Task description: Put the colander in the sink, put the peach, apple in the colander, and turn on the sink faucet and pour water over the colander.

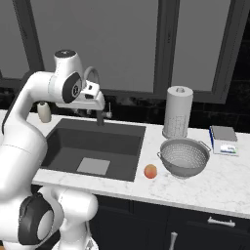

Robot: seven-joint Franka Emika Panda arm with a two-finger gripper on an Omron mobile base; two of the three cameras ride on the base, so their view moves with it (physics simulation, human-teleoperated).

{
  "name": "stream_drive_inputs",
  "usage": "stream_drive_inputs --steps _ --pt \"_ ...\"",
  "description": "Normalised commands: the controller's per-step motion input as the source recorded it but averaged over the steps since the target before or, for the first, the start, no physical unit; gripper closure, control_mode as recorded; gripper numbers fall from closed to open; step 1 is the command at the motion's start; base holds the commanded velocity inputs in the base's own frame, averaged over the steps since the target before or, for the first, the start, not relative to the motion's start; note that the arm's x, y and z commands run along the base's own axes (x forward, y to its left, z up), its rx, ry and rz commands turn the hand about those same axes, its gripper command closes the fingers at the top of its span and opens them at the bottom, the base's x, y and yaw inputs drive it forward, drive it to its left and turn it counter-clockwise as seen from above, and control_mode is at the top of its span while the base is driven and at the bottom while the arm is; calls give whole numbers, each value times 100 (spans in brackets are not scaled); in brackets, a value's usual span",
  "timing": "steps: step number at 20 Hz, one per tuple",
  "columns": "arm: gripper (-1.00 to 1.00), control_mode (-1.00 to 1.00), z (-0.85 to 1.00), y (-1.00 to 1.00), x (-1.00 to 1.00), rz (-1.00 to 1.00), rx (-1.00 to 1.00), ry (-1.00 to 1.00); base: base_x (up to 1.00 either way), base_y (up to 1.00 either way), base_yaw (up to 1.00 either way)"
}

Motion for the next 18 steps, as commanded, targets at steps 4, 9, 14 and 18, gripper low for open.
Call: stream_drive_inputs --steps 4,9,14,18 --pt "-100 -100 -5 -4 -11 0 0 -2 0 0 0" --pt "-100 -100 -27 -50 -30 2 -1 -8 0 0 0" --pt "-100 -100 -11 -73 -38 1 -6 -1 0 0 0" --pt "-100 -100 -4 -69 -19 1 -10 3 0 0 0"
